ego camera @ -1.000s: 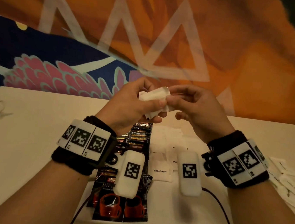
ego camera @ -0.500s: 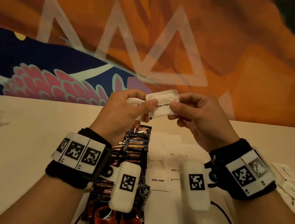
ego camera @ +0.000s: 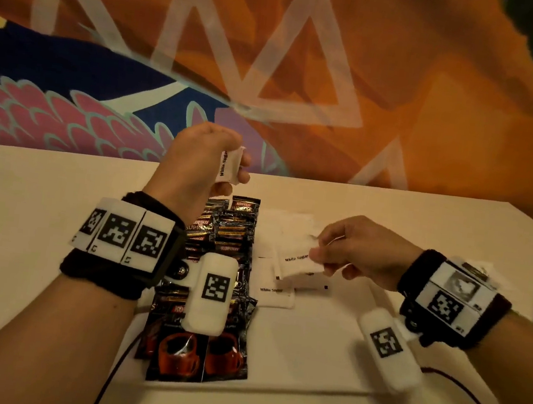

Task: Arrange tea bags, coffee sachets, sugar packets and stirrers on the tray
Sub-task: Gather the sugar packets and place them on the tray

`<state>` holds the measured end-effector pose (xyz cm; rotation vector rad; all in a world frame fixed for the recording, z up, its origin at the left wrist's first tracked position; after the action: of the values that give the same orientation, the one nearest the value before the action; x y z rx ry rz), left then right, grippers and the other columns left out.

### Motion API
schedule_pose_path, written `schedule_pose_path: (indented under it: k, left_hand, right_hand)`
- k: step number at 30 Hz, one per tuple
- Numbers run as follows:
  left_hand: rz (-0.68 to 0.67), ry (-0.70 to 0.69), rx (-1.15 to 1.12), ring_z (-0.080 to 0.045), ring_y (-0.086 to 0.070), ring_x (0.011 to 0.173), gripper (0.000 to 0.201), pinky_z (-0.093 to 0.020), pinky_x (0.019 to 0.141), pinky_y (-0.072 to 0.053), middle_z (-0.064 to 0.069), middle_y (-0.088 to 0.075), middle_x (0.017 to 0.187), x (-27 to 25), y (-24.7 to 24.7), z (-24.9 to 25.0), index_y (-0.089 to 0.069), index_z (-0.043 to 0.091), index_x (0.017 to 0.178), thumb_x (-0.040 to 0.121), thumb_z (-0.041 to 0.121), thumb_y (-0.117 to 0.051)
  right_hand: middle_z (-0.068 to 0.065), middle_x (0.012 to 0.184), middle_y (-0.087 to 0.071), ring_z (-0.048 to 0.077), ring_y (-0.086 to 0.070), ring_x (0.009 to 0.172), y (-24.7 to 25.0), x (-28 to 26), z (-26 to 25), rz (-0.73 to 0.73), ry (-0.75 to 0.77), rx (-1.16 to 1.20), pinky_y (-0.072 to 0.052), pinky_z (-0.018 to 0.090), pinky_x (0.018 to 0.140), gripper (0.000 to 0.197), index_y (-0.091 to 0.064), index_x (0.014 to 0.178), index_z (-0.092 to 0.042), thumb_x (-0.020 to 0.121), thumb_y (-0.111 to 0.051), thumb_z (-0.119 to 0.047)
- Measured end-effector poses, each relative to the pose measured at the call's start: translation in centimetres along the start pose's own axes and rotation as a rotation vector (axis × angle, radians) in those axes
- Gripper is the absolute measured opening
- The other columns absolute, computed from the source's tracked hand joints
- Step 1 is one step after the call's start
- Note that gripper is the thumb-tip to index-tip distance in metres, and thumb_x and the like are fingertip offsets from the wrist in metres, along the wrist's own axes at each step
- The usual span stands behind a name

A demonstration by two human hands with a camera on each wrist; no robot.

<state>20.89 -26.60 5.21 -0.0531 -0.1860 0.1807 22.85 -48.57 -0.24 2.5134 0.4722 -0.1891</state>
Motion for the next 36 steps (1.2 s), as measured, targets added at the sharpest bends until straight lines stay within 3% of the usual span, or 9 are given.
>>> schedule_pose_path:
  k: [5,11,15,17,21,24,28,32,36]
  left_hand:
    - [-0.071,0.035,-0.012,-0.021,-0.061,0.067,0.016,-0.025,0.048,-0.044,-0.011,-0.062,0.084,-0.3,-0.4,0.0,-0.051,0.012,0.101,0.093,0.004,-0.04]
    - [-0.101,0.053,0.0,-0.023,-0.067,0.072,0.015,-0.028,0.053,-0.053,-0.014,-0.066,0.089,-0.3,-0.6,0.0,-0.049,0.01,0.101,0.095,-0.001,-0.04]
    - [-0.122,0.049,0.032,-0.03,-0.071,0.087,0.015,-0.036,0.068,-0.059,-0.014,-0.07,0.096,-0.4,-0.7,-0.1,-0.047,0.007,0.111,0.097,0.001,-0.044]
    - [-0.144,0.051,0.028,-0.028,-0.071,0.086,0.02,-0.037,0.071,-0.059,-0.015,-0.07,0.098,-0.6,-0.7,-0.1,-0.045,0.003,0.118,0.098,0.003,-0.046]
    - [-0.184,0.048,-0.012,-0.021,-0.072,0.075,0.02,-0.031,0.068,-0.061,-0.018,-0.063,0.107,-0.9,-0.5,-0.1,-0.05,-0.001,0.115,0.095,0.003,-0.051]
    - [-0.215,0.043,0.001,-0.021,-0.071,0.076,0.02,-0.026,0.067,-0.059,-0.019,-0.059,0.111,-1.0,-0.7,-0.2,-0.056,-0.003,0.111,0.092,0.002,-0.055]
    - [-0.288,0.032,0.121,-0.016,-0.07,0.069,0.023,-0.023,0.062,-0.059,-0.015,-0.067,0.096,-1.4,-1.1,-0.3,-0.061,-0.003,0.103,0.082,0.005,-0.064]
    - [-0.313,0.009,0.192,-0.017,-0.068,0.067,0.022,-0.021,0.056,-0.054,-0.019,-0.067,0.089,-1.4,-1.1,-0.7,-0.063,-0.003,0.095,0.078,0.009,-0.07]
    - [-0.191,0.011,0.16,-0.014,-0.063,0.064,0.012,-0.019,0.05,-0.05,-0.009,-0.067,0.083,-1.1,-1.1,-0.5,-0.065,0.005,0.085,0.09,0.014,-0.06]
  right_hand:
    - [0.002,0.058,-0.064,0.009,-0.056,0.051,-0.2,-0.4,1.7,-0.037,-0.166,-0.069,-0.035,0.022,0.049,0.015,-0.062,0.072,-0.013,0.084,-0.072,-0.011]
    - [-0.002,0.063,-0.062,0.014,-0.049,0.054,-1.3,-0.2,1.7,0.001,-0.18,-0.459,-0.036,0.02,0.043,0.022,-0.057,0.069,-0.017,0.08,-0.074,-0.023]
    - [-0.002,0.069,-0.06,0.015,-0.054,0.065,-1.8,-0.1,1.4,-0.003,-0.158,-0.622,-0.045,0.023,0.057,0.02,-0.054,0.073,-0.018,0.079,-0.072,-0.024]
    - [-0.003,0.07,-0.06,0.013,-0.055,0.065,-1.5,-0.1,1.3,0.003,-0.147,-0.621,-0.045,0.023,0.059,0.021,-0.053,0.071,-0.018,0.079,-0.072,-0.022]
    - [-0.002,0.065,-0.058,0.012,-0.047,0.055,0.0,-0.6,-0.4,0.066,-0.065,-0.437,-0.037,0.022,0.048,0.023,-0.054,0.072,-0.016,0.082,-0.073,-0.024]
    - [-0.002,0.066,-0.061,0.011,-0.049,0.057,0.8,-1.3,-3.2,0.158,0.154,-0.159,-0.037,0.025,0.05,0.019,-0.06,0.078,-0.012,0.086,-0.069,-0.027]
    - [0.003,0.078,-0.067,0.011,-0.059,0.065,0.2,-1.6,-6.1,0.24,0.411,0.191,-0.042,0.024,0.051,0.023,-0.068,0.09,-0.006,0.083,-0.071,-0.027]
    - [0.012,0.081,-0.066,0.017,-0.056,0.064,-1.4,-1.1,-6.6,0.234,0.447,0.252,-0.041,0.023,0.048,0.005,-0.068,0.082,-0.009,0.083,-0.071,-0.013]
    - [0.013,0.075,-0.063,0.017,-0.06,0.058,-1.1,-1.1,-6.0,0.206,0.377,0.407,-0.04,0.024,0.05,0.018,-0.057,0.075,-0.012,0.08,-0.071,-0.001]
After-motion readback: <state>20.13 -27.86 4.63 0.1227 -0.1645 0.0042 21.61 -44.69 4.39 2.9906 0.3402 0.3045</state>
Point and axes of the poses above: each hand's wrist, its own x-axis towards the middle knuckle, its own y-axis out of the back of the hand, z = x × y, the point moved 1 cm from there along x, towards the middle knuckle
